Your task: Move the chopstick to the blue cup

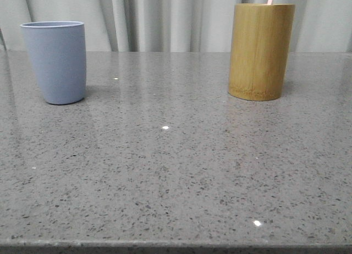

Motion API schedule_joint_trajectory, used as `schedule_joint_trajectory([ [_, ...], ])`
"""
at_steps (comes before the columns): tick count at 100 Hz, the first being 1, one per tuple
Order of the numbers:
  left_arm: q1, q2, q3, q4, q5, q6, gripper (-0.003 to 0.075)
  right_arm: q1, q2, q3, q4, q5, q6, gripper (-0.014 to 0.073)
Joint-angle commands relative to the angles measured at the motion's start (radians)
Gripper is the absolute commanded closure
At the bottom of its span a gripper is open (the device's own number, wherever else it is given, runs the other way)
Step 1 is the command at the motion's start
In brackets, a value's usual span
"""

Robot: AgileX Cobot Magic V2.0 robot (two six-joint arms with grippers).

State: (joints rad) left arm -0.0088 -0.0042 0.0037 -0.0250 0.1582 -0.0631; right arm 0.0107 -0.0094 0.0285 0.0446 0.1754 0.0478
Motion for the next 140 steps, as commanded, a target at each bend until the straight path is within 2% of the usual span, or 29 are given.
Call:
schedule_joint_trajectory([
  [1,-0.007,-0.035,0.009,-0.008,-0.078,-0.005,0.0739,-0.003,-0.022,0.000,0.000,-0.085,-0.004,0.0699],
  [56,-0.007,-0.035,0.009,-0.008,-0.078,-0.005,0.0739,-0.003,-0.022,0.000,0.000,-0.087,-0.004,0.0699],
  [80,-0.007,-0.035,0.009,-0.008,-0.107,-0.005,0.0739,-0.003,-0.021,0.000,0.000,-0.168,-0.004,0.0699],
  [97,-0.007,-0.035,0.005,-0.050,-0.158,-0.005,0.0739,-0.001,-0.021,-0.005,0.000,-0.166,-0.003,0.0699],
  [104,-0.007,-0.033,-0.012,-0.057,-0.158,-0.005,0.0739,-0.001,-0.017,-0.029,0.006,-0.108,-0.003,0.0699],
  [113,-0.004,-0.033,-0.066,-0.051,-0.114,-0.005,0.0739,0.000,0.004,-0.083,0.031,0.004,-0.003,0.0699],
  [126,-0.004,0.001,-0.174,-0.051,0.007,-0.005,0.0739,0.003,0.070,-0.169,0.039,0.041,-0.004,0.0699],
  [140,-0.004,0.082,-0.289,-0.051,0.070,-0.005,0.0739,0.003,0.163,-0.285,0.039,0.092,-0.004,0.0699],
])
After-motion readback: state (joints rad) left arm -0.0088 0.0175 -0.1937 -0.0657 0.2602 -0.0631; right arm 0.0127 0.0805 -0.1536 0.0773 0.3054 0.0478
